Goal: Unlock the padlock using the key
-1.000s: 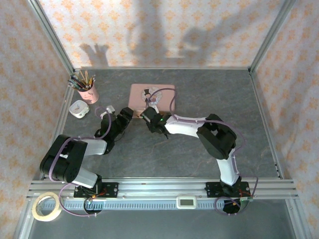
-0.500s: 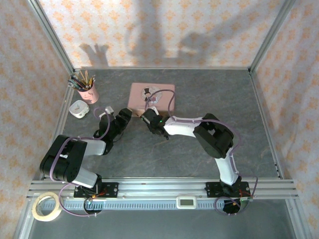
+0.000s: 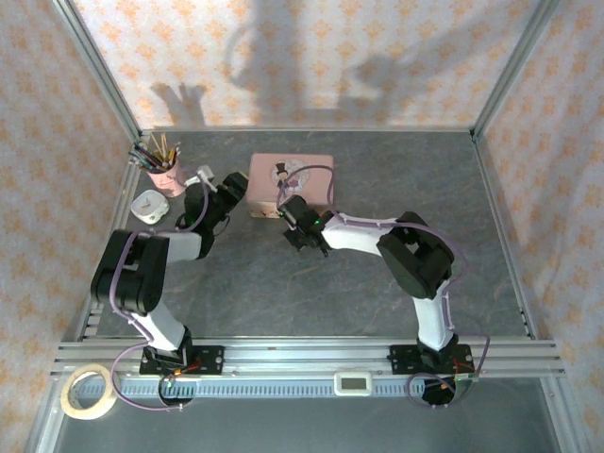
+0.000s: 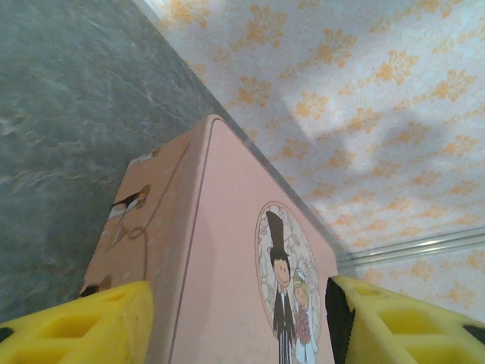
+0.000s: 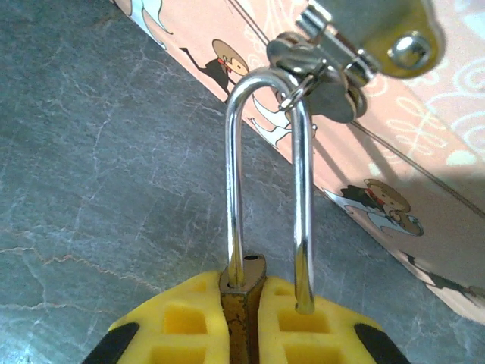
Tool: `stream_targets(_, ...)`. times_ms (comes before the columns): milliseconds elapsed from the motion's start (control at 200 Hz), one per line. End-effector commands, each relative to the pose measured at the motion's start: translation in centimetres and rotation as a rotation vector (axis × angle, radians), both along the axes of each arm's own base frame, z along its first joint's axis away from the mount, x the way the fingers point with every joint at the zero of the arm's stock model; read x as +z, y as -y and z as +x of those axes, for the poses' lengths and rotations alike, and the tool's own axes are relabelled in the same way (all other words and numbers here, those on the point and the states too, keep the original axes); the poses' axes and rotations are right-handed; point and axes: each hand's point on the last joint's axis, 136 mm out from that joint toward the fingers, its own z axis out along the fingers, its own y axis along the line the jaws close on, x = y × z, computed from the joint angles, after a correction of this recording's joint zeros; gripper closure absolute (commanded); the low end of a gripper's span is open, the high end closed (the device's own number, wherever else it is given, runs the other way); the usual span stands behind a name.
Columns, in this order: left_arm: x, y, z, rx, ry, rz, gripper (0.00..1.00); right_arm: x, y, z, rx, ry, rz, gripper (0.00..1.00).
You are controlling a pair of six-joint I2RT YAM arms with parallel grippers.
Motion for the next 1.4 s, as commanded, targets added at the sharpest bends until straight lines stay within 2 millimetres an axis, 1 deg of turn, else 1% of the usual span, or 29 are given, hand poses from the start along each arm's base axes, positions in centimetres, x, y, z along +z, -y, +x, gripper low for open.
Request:
stream_targets(0, -0.5, 1.1, 1.4, -0.077, 0.017, 0.031, 0.41, -0.1, 0.5, -0.5, 0.118, -0.028, -0.029, 1.00)
stream_targets(55, -0.8, 1.3, 2.0, -0.091, 0.021, 0.032, 0.41, 0.0, 0.8, -0.4, 0.157, -0.016, -0.027, 1.00)
stream_targets(125, -1.7, 1.6, 2.6, -0.106, 0.003, 0.036, 0.41, 0.3, 0.9, -0.2, 0.199, 0.009, -0.025, 1.00)
stream_targets(255, -3.0, 2.3, 3.0, -0.145, -0.013, 0.022, 0.44, 0.6, 1.2, 0.9, 0.240, 0.026, -0.034, 1.00)
stream_targets(290, -3.2, 2.6, 3.0, -0.157, -0.015, 0.017, 0.44, 0.7, 1.1, 1.1, 0.250, 0.025, -0.034, 1.00)
stream_targets(340, -2.9, 2.9, 3.0, -0.177, -0.003, 0.011, 0.46, 0.7, 1.0, 1.5, 0.266, 0.025, -0.036, 1.00)
stream_targets(345, -3.5, 3.0, 2.9, -0.179, -0.017, 0.011, 0.46, 0.7, 0.9, 1.5, 0.267, 0.026, -0.035, 1.00)
stream_targets(355, -4.0, 3.0, 2.9, -0.179, -0.027, 0.010, 0.47, 0.8, 0.9, 1.6, 0.269, 0.027, -0.035, 1.00)
stream_targets(410, -4.6, 3.3, 2.8, -0.196, -0.034, 0.004, 0.48, 1.1, 0.6, 2.0, 0.283, 0.033, -0.029, 1.00)
stream_targets(566, -5.1, 4.0, 2.2, -0.229, -0.033, -0.010, 0.51, 1.9, -0.8, 2.6, 0.326, 0.031, -0.002, 1.00)
stream_targets(671, -5.3, 4.5, 1.9, -0.246, -0.033, -0.018, 0.52, 1.9, -1.3, 2.9, 0.341, 0.020, 0.000, 1.00)
stream_targets(726, -5.2, 4.9, 1.9, -0.258, -0.029, -0.023, 0.52, 1.9, -1.6, 3.0, 0.349, 0.014, 0.005, 1.00)
stream_targets(851, -5.2, 5.6, 1.8, -0.276, -0.029, -0.031, 0.53, 2.9, -2.4, 3.1, 0.355, -0.016, 0.055, 1.00)
stream_targets(996, -5.1, 6.3, 1.6, -0.286, -0.029, -0.036, 0.54, 3.7, -2.5, 3.1, 0.325, -0.074, 0.124, 1.00)
stream_targets(1141, -5.0, 7.0, 1.4, -0.294, -0.026, -0.048, 0.54, 4.1, -2.9, 2.6, 0.305, -0.141, 0.210, 1.00)
stream_targets(1261, -4.1, 6.6, 1.5, -0.280, -0.022, -0.052, 0.50, 4.0, -2.9, 2.4, 0.287, -0.166, 0.243, 1.00)
stream_targets(1311, -3.5, 6.1, 1.5, -0.265, -0.022, -0.042, 0.48, 4.0, -2.7, 2.5, 0.274, -0.173, 0.252, 1.00)
stream_targets(1331, -3.7, 5.8, 1.5, -0.258, -0.032, -0.038, 0.47, 3.9, -2.6, 2.5, 0.269, -0.176, 0.254, 1.00)
stream_targets(1336, -3.1, 5.8, 1.5, -0.258, -0.019, -0.037, 0.46, 3.9, -2.6, 2.6, 0.268, -0.176, 0.256, 1.00)
stream_targets(1346, -2.6, 5.7, 1.5, -0.256, -0.012, -0.035, 0.46, 4.0, -2.6, 2.6, 0.265, -0.176, 0.258, 1.00)
stream_targets(1396, -1.7, 5.1, 1.4, -0.243, -0.009, -0.024, 0.44, 4.0, -2.4, 2.7, 0.249, -0.182, 0.268, 1.00)
